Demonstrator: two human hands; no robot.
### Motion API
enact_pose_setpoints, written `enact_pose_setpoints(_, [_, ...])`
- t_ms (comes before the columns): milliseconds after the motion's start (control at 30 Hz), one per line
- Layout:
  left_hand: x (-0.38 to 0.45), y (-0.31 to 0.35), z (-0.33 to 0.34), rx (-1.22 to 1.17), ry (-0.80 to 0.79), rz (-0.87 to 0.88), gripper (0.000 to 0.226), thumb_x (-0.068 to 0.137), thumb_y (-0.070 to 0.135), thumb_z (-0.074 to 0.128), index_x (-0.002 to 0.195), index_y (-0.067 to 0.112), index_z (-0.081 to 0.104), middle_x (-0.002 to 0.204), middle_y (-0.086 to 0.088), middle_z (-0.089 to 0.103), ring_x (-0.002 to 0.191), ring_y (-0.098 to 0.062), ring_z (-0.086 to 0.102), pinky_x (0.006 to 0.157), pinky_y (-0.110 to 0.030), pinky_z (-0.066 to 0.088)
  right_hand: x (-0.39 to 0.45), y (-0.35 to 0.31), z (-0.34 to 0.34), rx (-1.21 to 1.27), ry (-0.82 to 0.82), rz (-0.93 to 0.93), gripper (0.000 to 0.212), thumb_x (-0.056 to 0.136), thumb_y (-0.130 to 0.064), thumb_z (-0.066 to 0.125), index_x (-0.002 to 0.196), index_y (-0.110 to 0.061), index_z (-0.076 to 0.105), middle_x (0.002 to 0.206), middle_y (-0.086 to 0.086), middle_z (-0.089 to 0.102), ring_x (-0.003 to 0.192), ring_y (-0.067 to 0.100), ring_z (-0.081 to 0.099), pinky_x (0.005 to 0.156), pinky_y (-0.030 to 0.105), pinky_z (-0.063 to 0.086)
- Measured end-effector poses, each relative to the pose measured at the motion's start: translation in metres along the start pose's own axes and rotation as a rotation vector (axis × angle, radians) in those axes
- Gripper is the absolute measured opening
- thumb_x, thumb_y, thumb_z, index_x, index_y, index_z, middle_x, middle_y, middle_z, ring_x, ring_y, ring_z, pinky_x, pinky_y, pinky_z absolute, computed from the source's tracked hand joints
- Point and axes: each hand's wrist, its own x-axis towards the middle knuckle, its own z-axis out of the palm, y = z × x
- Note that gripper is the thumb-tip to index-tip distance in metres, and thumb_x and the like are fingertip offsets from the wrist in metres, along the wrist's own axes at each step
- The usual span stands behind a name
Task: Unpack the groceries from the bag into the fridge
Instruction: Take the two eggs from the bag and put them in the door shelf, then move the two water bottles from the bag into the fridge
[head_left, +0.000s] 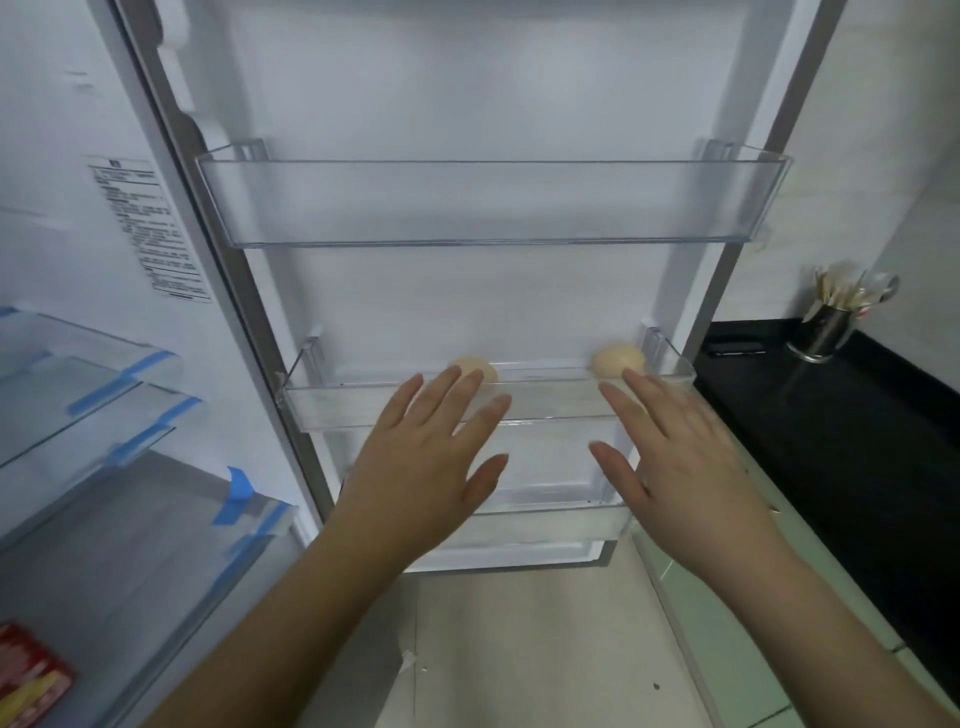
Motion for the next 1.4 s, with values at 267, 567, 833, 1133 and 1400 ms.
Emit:
enact_pose_setpoints(267, [-0.034,0.079,-0.007,-0.017,-0.032,-0.013,0.064,0.100,0.062,0.014,0.151,0.028,0.034,0.155,-0.005,0.039,0.145,-0.027,0.031,0.118,-0.049,0.018,-0.086,0.034,-0.023,-0.014,-0.082,0.045,0.061,0.095,-0.057,0.019,0.148,-0.027,0.029,0.151,0.003,0.037,0.141,0.023,0.028,0.116,0.042,0.018])
enact_pose_setpoints(567, [-0.079,0.133,-0.027,0.015,-0.018,0.015,0.061,0.100,0.060,0.027,0.155,0.034,0.021,0.164,0.002,0.013,0.152,-0.023,0.005,0.121,-0.044,-0.002,-0.148,0.044,-0.034,0.041,-0.125,0.200,0.058,0.097,-0.058,0.018,0.148,-0.030,0.026,0.154,0.001,0.032,0.142,0.024,0.027,0.112,0.039,0.013])
enact_pose_setpoints(833, [-0.084,0.142,-0.045,-0.014,-0.026,0.116,0.061,0.100,0.062,0.017,0.153,0.032,0.028,0.161,-0.001,0.027,0.149,-0.027,0.021,0.120,-0.049,0.017,-0.203,0.018,-0.056,-0.049,-0.144,0.285,0.059,0.096,-0.059,0.018,0.147,-0.031,0.029,0.150,-0.001,0.040,0.139,0.022,0.033,0.112,0.039,0.018])
enact_pose_setpoints(1133, [-0.132,0.108,-0.066,-0.103,0.022,0.217,0.058,0.101,0.057,0.018,0.152,0.032,0.031,0.159,0.000,0.031,0.149,-0.025,0.022,0.119,-0.049,0.013,-0.242,-0.054,-0.086,-0.193,-0.106,0.481,0.062,0.094,-0.055,0.018,0.143,-0.025,0.040,0.147,0.003,0.044,0.139,0.024,0.036,0.115,0.043,0.022])
enact_pose_setpoints(1400, [-0.170,0.114,-0.076,-0.253,-0.029,0.311,0.062,0.100,0.058,0.011,0.151,0.031,0.033,0.159,0.000,0.031,0.149,-0.026,0.019,0.118,-0.049,0.011,-0.306,-0.109,-0.102,-0.254,-0.092,0.656,0.060,0.095,-0.054,0.024,0.141,-0.022,0.044,0.146,0.006,0.046,0.136,0.027,0.040,0.113,0.044,0.025])
